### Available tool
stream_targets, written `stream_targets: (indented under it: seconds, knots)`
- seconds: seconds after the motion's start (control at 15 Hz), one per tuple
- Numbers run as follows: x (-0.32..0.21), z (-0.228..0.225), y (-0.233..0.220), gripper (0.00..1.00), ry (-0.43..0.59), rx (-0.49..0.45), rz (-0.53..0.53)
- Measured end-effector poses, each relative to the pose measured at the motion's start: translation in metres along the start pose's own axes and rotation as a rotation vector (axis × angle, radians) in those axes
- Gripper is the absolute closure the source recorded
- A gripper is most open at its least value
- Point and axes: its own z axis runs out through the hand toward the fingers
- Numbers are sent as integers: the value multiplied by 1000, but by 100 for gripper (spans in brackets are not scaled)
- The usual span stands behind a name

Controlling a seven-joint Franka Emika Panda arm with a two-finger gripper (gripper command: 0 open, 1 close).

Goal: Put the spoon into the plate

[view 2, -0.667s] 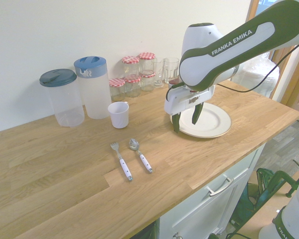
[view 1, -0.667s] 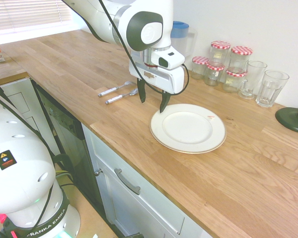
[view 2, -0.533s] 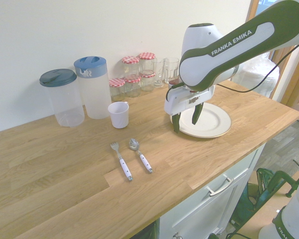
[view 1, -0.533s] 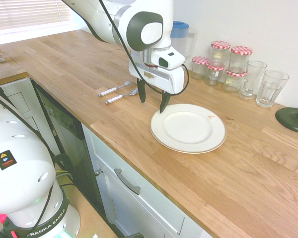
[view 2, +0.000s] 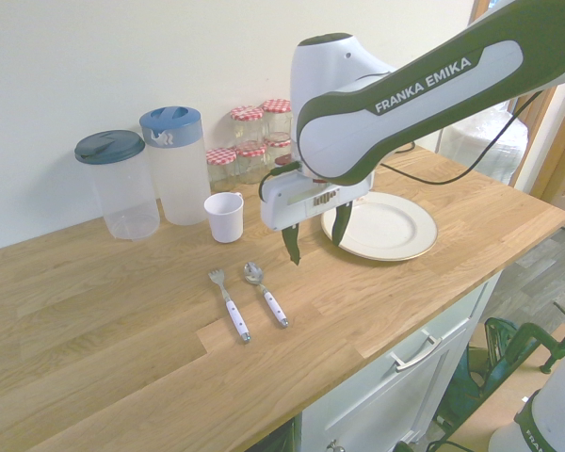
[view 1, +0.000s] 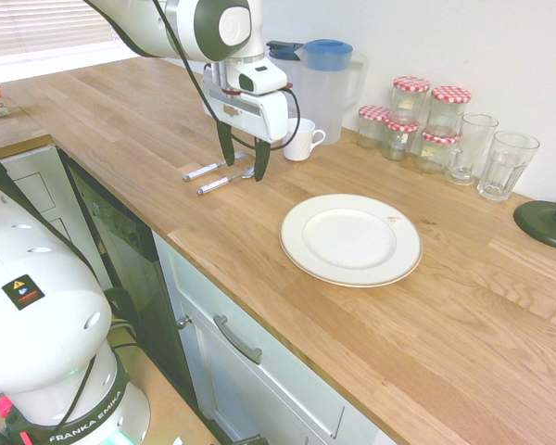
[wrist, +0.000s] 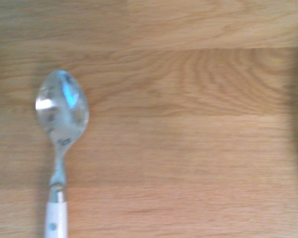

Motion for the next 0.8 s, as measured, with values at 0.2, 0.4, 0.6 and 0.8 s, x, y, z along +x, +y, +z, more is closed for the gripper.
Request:
stream_targets:
  seconds: [0.2, 0.4, 0.6, 0.8]
  knots:
    - [-26, 14, -14, 0, -12, -23, -34]
    - [-47, 31, -28, 0, -20, -24, -50]
    - [-58, 47, -38, 0, -25, -23, -48]
    - [-62, 57, -44, 0, -18, -20, -22]
